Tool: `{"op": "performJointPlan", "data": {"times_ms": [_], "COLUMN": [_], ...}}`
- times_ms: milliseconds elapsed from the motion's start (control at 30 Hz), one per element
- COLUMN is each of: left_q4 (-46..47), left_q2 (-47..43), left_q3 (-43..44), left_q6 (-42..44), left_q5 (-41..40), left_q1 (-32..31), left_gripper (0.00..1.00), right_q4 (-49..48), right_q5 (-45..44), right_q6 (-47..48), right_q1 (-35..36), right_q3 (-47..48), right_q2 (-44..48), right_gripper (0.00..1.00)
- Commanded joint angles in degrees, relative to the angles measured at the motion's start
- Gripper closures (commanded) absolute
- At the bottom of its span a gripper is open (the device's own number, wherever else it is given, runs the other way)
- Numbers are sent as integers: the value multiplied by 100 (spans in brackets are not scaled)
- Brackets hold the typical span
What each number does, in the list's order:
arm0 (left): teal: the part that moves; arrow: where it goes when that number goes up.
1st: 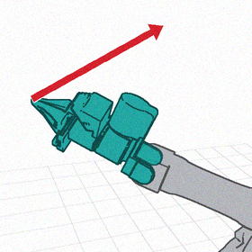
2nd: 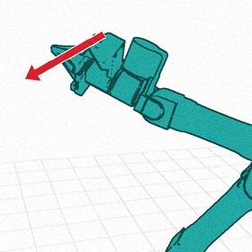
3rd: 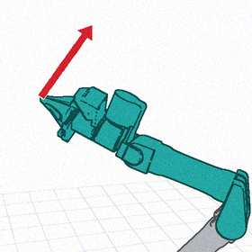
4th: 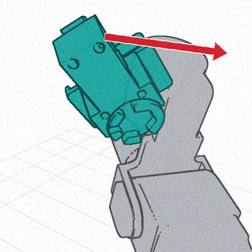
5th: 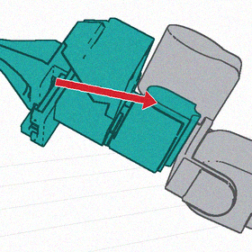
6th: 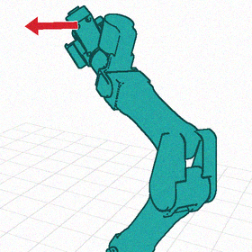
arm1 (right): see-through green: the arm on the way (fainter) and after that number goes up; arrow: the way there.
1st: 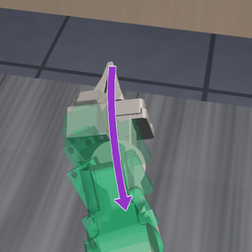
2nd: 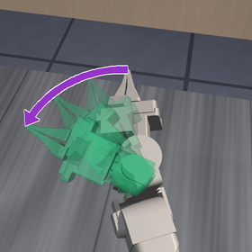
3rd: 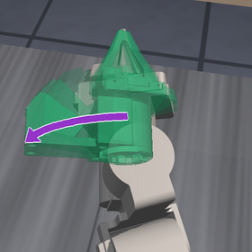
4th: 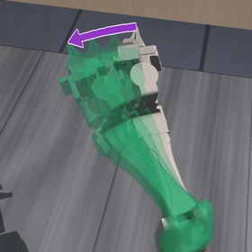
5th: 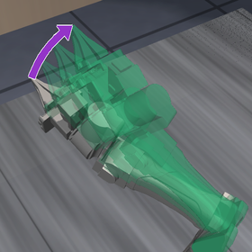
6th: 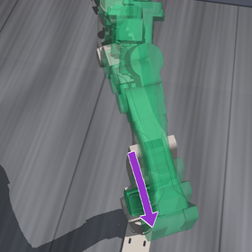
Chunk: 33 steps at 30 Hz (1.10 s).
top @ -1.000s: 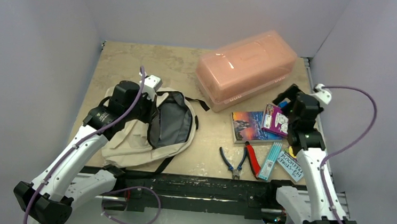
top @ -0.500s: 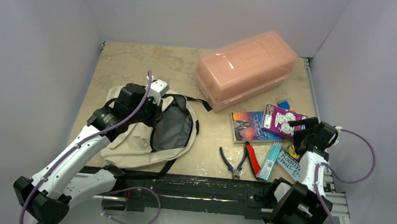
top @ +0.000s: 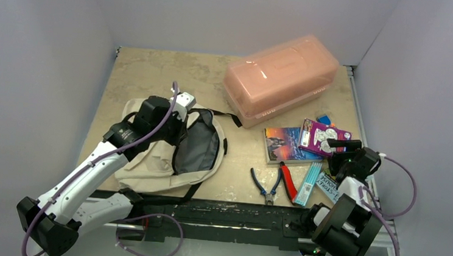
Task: Pack the student bag
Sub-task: Pick up the book from the center of the board.
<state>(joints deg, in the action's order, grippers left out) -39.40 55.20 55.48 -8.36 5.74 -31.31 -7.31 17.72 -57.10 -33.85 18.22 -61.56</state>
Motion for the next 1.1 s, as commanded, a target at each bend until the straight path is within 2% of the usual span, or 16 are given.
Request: {"op": "performJointPlan", "data": {"times_ms": [0, 333, 433, 500, 533, 667, 733, 833, 1067], "left_q4": [167, 170, 185, 191, 194, 192, 185, 189, 193], "left_q2": [53, 144, 181, 207, 223, 246, 254, 278, 372], "left_q3": [50, 57, 60, 66, 68, 68, 70, 83, 133], "left_q6": [8, 2, -5, -8, -8, -13, -10, -48, -154], "left_q5": [33, 64, 117, 144, 151, 167, 127, 154, 279], "left_q1": [-41, -11, -7, -7, -2, 12, 11, 56, 179], "left_gripper": [100, 100, 100, 100, 100, 100, 100, 100, 100], "right_q4": [-807, -1790, -2317, -2784, -3028, -3690, -3458, -2074, -22], "right_q5": [-52, -50, -49, 40, 102, 429, 469, 251, -607], "right_q6": [-436, -962, -1082, -1217, -1257, -1259, -1010, -233, 1421], "right_q1": [-52, -52, -53, -52, -52, -52, -52, -53, 61], "right_q3": [-203, -266, -342, -438, -470, -402, -151, 633, 2370], "right_q2": [-132, -1017, -1364, -1647, -1800, -2245, -2142, -1732, -246], "right_gripper": [12, 13, 19, 29, 36, 76, 86, 100, 100]}}
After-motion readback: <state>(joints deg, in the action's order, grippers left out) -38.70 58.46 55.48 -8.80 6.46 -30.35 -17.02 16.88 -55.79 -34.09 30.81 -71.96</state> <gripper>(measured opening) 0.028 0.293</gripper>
